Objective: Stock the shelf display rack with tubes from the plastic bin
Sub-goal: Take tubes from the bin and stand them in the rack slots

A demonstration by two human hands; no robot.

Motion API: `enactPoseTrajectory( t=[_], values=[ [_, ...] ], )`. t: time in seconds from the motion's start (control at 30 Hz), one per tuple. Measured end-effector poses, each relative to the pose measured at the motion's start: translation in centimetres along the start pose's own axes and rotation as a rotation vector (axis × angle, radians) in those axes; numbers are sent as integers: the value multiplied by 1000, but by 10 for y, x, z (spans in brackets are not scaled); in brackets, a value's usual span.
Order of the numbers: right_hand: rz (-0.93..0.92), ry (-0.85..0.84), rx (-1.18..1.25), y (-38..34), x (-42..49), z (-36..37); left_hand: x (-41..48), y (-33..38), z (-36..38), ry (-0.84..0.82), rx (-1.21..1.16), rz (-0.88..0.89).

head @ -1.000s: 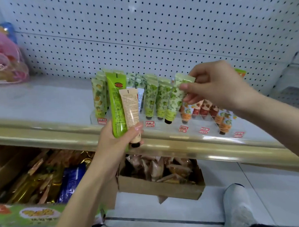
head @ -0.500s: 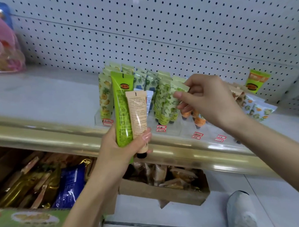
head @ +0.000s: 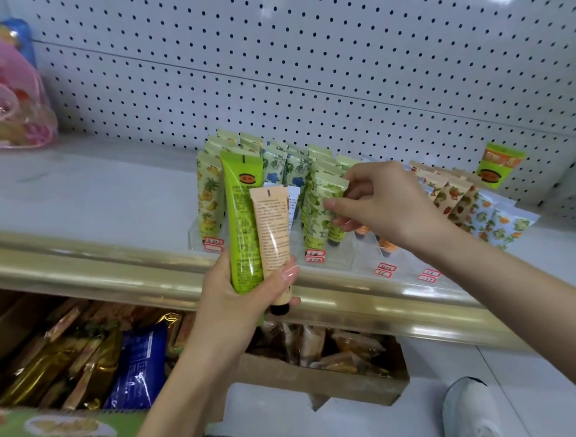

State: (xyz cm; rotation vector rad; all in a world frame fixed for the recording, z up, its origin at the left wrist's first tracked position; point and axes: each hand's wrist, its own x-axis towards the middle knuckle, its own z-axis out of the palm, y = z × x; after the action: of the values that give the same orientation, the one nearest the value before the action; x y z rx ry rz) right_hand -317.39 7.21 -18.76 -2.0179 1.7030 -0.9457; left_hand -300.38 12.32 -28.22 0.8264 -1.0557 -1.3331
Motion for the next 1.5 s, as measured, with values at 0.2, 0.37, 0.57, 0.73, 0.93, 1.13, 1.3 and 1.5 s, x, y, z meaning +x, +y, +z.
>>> enactPoseTrajectory(
  t=[0.2, 0.37, 0.57, 0.73, 0.93, 1.13, 1.3, 1.5],
  values=[
    [-3, 0, -35, -1, 0, 0, 0, -2, 0, 5, -2, -4],
    [-2, 44, -7, -4, -4, -8, -1, -1, 2, 4, -20, -19],
    [-107, 89, 122, -24, -28, -21, -6, -1, 11, -20, -17, -9],
    [36, -64, 246, -21, -50, 5, -11, -9, 28, 26, -36, -3],
    [12, 61, 27, -9, -64, 3, -19, -19, 48, 23, -31, 4],
    [6, 77, -90, 2, -78, -12, -25, -21, 67, -55, 9, -33],
    [96, 43, 45, 13, -81, -23, -32, -22, 75, -134, -89, -130],
    [117, -84, 349, 19, -85, -38, -37, -18, 79, -169, -307, -268]
  ],
)
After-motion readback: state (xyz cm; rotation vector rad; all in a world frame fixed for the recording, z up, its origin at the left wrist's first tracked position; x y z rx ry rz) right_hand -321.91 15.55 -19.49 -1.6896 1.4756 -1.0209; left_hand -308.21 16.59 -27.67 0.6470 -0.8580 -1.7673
